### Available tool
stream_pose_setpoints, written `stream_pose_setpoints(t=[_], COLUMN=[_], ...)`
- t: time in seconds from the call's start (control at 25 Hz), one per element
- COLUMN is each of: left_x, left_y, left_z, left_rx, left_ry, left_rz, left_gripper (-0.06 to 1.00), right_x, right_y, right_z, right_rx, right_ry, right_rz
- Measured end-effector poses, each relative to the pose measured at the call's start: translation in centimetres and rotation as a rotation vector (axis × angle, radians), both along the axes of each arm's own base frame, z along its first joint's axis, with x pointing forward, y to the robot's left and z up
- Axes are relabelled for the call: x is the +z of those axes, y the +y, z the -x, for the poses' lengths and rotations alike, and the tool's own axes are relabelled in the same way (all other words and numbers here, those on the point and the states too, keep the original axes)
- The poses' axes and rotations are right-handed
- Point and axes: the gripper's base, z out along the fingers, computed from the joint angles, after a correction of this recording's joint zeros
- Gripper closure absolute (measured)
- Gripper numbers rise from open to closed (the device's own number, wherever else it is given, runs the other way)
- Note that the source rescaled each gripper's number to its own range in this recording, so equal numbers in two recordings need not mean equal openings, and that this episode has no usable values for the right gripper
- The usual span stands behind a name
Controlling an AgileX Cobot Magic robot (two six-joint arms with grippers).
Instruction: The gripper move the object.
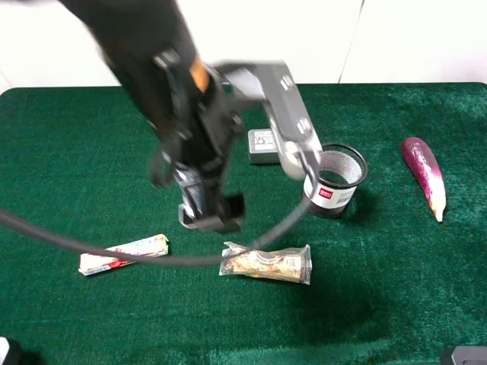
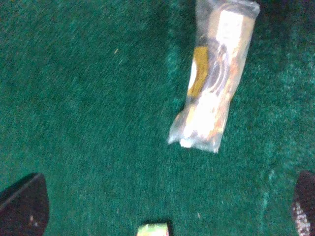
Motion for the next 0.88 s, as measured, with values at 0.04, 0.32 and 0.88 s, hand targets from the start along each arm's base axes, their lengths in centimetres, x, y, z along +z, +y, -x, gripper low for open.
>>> stream_pose_setpoints(t=[0.04, 0.32, 0.88], left_x=[0.6, 4.9, 3.4], left_y=[0.6, 5.5, 17.0], left_z=[-0.1, 0.1, 7.0], left_rx=[0.030, 0.227, 0.556], left_ry=[-0.004, -0.055, -0.081], left_rz=[-0.005, -0.035, -0.014], left_gripper=[-0.06, -0.06, -0.06], right_x=[0.0, 0.0, 0.0], right_y=[0.0, 0.0, 0.0], right_z=[0.0, 0.0, 0.0], right_rx=[0.000, 0.000, 0.000], right_ry=[0.000, -0.001, -0.001], right_rz=[0.000, 0.000, 0.000])
